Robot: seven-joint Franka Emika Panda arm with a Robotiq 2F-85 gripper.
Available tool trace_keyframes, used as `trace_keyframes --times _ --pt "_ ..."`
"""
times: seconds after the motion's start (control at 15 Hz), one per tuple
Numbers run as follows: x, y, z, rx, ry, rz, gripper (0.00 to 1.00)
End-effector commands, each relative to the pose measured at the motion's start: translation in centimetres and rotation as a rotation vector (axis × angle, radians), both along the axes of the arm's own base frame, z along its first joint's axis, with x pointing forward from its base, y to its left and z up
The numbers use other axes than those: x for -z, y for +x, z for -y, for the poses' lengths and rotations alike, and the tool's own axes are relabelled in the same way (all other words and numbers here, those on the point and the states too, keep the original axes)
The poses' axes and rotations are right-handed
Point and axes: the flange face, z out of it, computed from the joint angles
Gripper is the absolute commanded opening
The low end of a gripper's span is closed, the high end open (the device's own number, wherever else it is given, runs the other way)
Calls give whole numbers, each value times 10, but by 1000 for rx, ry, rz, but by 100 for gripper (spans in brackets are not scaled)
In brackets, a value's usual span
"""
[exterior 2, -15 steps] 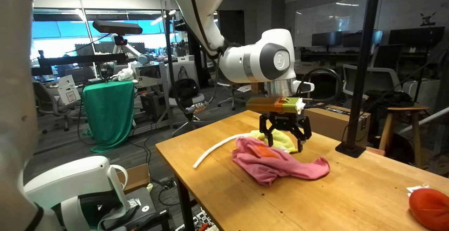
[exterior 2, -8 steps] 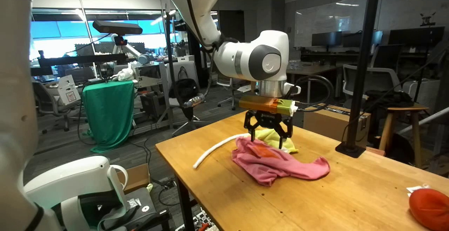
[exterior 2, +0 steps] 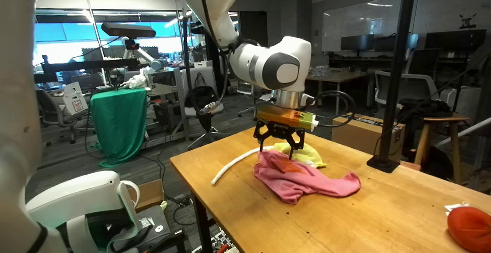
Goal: Separate the things on the heap
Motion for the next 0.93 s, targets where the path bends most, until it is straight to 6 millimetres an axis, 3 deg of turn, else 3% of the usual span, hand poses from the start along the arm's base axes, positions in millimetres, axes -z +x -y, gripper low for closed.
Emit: trace_keyframes --times 0.0,0.87 --pt "6 -2 3 -46 16 22 100" --pt "57 -7 -16 -83 -48 146 100"
